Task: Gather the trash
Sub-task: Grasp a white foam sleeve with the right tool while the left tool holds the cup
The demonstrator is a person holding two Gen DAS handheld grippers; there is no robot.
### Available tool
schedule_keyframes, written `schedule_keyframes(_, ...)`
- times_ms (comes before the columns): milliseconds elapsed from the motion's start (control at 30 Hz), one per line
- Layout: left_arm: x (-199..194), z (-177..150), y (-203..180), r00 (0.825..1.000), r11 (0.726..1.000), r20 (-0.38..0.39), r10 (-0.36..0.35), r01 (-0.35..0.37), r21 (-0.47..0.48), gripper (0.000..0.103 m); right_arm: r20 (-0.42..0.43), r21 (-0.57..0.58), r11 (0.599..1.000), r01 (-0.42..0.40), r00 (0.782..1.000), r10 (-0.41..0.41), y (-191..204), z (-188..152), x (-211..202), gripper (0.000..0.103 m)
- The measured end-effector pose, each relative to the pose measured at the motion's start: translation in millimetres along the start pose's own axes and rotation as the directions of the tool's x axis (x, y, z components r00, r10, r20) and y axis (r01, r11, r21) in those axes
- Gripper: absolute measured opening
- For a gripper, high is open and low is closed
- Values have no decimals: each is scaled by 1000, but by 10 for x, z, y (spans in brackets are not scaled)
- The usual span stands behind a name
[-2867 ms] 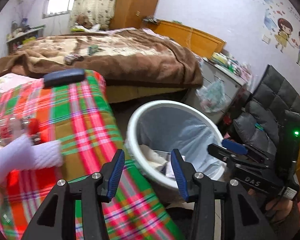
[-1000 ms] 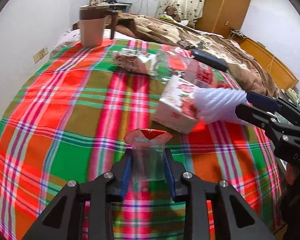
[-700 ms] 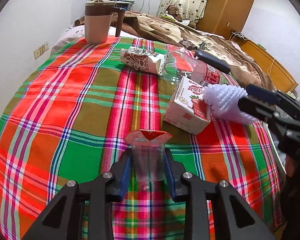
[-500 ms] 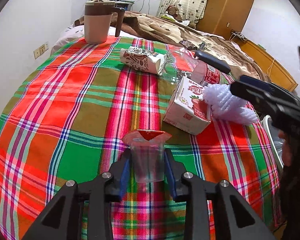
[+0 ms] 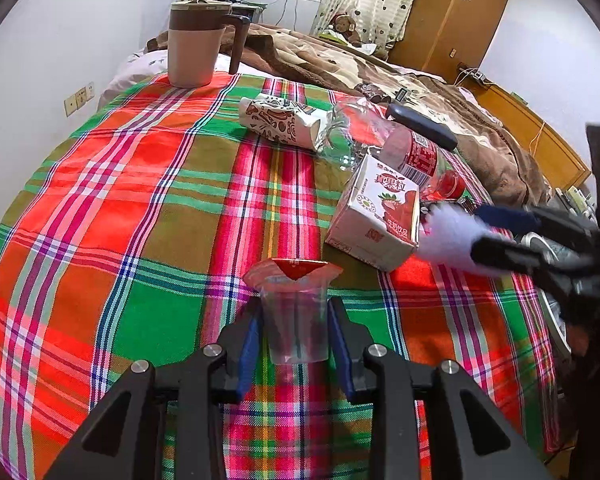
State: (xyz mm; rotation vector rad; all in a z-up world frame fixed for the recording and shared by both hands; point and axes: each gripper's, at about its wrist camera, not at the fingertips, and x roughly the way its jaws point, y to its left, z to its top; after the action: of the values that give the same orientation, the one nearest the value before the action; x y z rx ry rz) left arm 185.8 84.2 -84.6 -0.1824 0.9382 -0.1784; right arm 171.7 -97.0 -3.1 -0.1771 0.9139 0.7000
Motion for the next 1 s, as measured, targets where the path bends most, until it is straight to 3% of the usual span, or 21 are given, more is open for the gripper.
schedule_keyframes(133,2,-4,4,1000,1000,0,2,-2,3,33,-45,10,1000,20,999,-20,104,-154,14,59)
schedule_keyframes(300,0,-7,4,1000,1000,1,3,-3,4,33,-56,-111,988,103,992,-110,303,-320,21,59)
schedule_keyframes(533,-12,-27,-2,1000,1000,3,1,-1,6,33,-89,-93,996,1,996,-9,313,-459,32,59)
schedule_keyframes(667,-10,-24,-13,1000,1000,2,0,0,15,34,-113,-82,997,5,993,-15,335,-531,93,59)
schedule_keyframes(867,-17,-30,-29,1000,1000,9,3,-3,14,34,-74,-9,1000,-11,997,10,342,-565,35,59)
schedule_keyframes(1000,-22,-34,-33,1000,1000,7,-2,2,16,31,-44,17,999,27,999,-26,318,-587,2,41)
